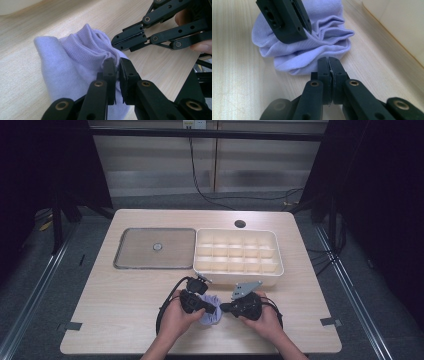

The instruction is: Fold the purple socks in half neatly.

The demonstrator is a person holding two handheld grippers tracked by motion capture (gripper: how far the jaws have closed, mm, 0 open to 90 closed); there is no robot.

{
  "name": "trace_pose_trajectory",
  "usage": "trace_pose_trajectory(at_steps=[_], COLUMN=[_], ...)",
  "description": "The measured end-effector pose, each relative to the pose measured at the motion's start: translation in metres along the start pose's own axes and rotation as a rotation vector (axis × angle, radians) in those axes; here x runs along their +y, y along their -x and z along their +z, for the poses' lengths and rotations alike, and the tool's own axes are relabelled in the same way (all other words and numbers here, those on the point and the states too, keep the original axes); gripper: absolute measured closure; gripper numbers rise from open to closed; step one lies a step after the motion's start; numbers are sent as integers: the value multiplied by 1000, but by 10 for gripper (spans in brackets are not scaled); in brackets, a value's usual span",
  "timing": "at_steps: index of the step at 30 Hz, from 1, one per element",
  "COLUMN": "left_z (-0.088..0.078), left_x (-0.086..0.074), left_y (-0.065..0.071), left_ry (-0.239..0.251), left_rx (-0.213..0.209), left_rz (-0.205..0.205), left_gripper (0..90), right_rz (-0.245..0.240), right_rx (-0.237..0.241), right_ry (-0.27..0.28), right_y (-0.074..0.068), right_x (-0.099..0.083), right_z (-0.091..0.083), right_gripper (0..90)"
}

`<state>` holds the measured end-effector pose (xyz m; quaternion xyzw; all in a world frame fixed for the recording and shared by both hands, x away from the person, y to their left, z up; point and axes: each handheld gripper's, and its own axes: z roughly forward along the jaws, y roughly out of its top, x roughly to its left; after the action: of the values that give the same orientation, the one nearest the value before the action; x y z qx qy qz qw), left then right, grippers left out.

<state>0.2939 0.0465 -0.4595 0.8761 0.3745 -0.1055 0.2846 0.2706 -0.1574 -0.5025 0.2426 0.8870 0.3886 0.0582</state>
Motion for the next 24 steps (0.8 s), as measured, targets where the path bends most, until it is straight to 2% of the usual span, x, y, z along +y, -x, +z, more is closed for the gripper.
trace_pose_trajectory(at_steps=[6, 7, 10, 11, 13, 16, 21, 24], left_z=[-8, -12, -16, -19, -19, -14, -2, 5], left_x=[0, 1, 1, 1, 1, -1, -3, -3], left_y=[2, 1, 0, -3, -4, -5, -5, -4], left_ry=[29, 36, 49, 56, 54, 40, 38, 1], left_rx=[-25, -21, -14, 8, 5, 10, -15, 0], left_rz=[-13, -2, -7, -9, -11, -12, -22, -7], left_gripper=[766, 758, 756, 756, 751, 727, 702, 702], right_rz=[5, 4, 2, 0, 3, 2, 4, 3], right_rx=[0, 0, -2, -2, -2, -1, 0, 0], right_ry=[1, 1, -1, 0, -1, -1, 1, 1], right_y=[0, 0, 0, 0, 0, 0, 0, 0], right_x=[0, 0, 0, 0, 0, 0, 0, 0], right_z=[0, 0, 0, 0, 0, 0, 0, 0], right_gripper=[884, 884, 884, 884, 884, 884, 884, 884])
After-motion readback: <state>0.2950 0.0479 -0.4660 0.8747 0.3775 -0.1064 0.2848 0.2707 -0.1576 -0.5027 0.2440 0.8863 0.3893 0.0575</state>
